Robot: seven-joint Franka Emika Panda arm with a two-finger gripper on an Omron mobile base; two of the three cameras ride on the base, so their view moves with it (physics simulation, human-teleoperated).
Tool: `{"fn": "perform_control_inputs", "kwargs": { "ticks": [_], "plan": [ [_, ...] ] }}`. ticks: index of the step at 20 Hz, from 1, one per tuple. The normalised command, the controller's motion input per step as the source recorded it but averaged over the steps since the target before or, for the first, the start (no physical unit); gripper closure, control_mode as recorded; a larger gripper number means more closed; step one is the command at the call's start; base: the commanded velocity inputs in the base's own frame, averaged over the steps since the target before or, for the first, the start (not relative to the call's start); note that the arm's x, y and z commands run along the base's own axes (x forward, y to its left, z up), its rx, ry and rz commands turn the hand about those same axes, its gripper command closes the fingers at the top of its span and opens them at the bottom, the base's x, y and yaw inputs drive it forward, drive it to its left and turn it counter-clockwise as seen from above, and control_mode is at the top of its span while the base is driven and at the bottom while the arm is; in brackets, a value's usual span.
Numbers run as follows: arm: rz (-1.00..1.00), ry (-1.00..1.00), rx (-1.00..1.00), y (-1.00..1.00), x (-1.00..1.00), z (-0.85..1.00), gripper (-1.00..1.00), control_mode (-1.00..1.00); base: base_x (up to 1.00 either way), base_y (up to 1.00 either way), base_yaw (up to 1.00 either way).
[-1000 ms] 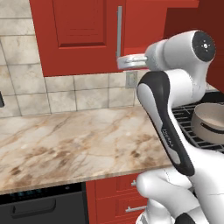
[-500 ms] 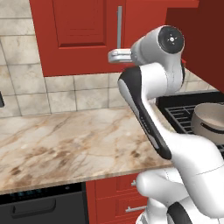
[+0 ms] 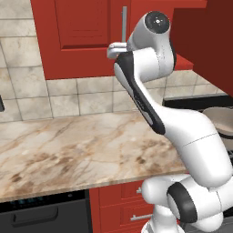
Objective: Open the cabinet and move the ladle to the pot. Then close the cabinet.
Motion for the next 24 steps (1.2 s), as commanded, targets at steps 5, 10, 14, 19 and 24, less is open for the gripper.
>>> {"fn": "perform_control_inputs", "kwargs": {
  "ticks": [5,10,14,19,24],
  "plan": [
    [0.0,0.03,0.0,0.0,0.43,0.0,-1.0,-1.0,0.0,0.0,0.0],
    [0.0,-0.01,0.0,0.0,0.4,0.0,-1.0,-1.0,0.0,0.0,0.0],
    [0.0,-0.07,0.0,0.0,0.29,0.0,-1.0,-1.0,0.0,0.0,0.0],
    [0.0,-0.01,0.0,0.0,0.37,0.0,-1.0,-1.0,0.0,0.0,0.0],
    [0.0,0.0,0.0,0.0,0.31,0.0,-1.0,-1.0,0.0,0.0,0.0]
  ]
}}
